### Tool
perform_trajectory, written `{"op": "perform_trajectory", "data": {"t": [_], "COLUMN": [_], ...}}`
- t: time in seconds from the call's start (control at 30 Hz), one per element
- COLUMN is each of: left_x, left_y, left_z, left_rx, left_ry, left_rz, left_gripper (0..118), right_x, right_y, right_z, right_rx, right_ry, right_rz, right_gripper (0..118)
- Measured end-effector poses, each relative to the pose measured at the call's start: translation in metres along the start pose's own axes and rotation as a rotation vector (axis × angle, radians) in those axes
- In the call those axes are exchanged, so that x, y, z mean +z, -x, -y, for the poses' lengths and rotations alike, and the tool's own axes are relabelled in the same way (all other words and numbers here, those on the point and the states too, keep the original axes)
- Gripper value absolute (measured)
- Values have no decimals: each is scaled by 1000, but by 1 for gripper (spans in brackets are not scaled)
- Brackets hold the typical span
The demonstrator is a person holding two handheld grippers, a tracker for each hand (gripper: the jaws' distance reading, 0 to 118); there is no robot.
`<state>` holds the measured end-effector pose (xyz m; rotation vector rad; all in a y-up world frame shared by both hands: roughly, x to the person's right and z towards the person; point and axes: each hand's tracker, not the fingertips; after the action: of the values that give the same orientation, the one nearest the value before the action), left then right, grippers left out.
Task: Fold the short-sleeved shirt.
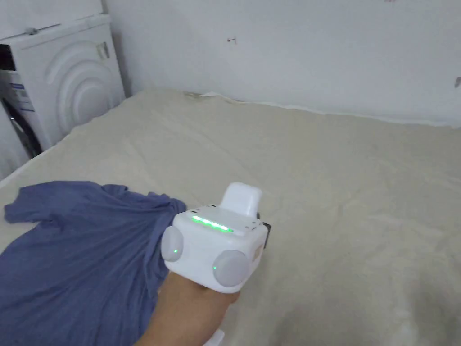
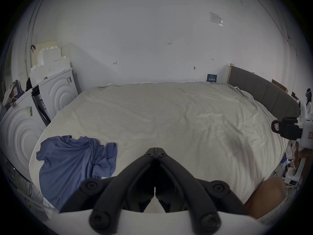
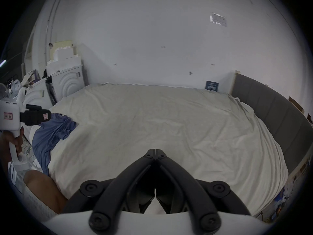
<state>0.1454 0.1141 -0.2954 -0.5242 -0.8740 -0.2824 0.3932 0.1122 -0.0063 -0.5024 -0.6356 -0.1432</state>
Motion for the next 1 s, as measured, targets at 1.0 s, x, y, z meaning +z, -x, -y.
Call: {"op": "perform_trajectory", "data": {"t": [1.0], "left_x": [81], "left_y": [234], "left_z": [102], "left_rx": [235], "left_ry": [40], "left_rz": [-341], "left_gripper": [0], "right_x": [-63], "right_y": [236], "right_z": [-26], "right_rx": [220], "right_ry": [21], "right_rz": [-531], "right_gripper": [0]}}
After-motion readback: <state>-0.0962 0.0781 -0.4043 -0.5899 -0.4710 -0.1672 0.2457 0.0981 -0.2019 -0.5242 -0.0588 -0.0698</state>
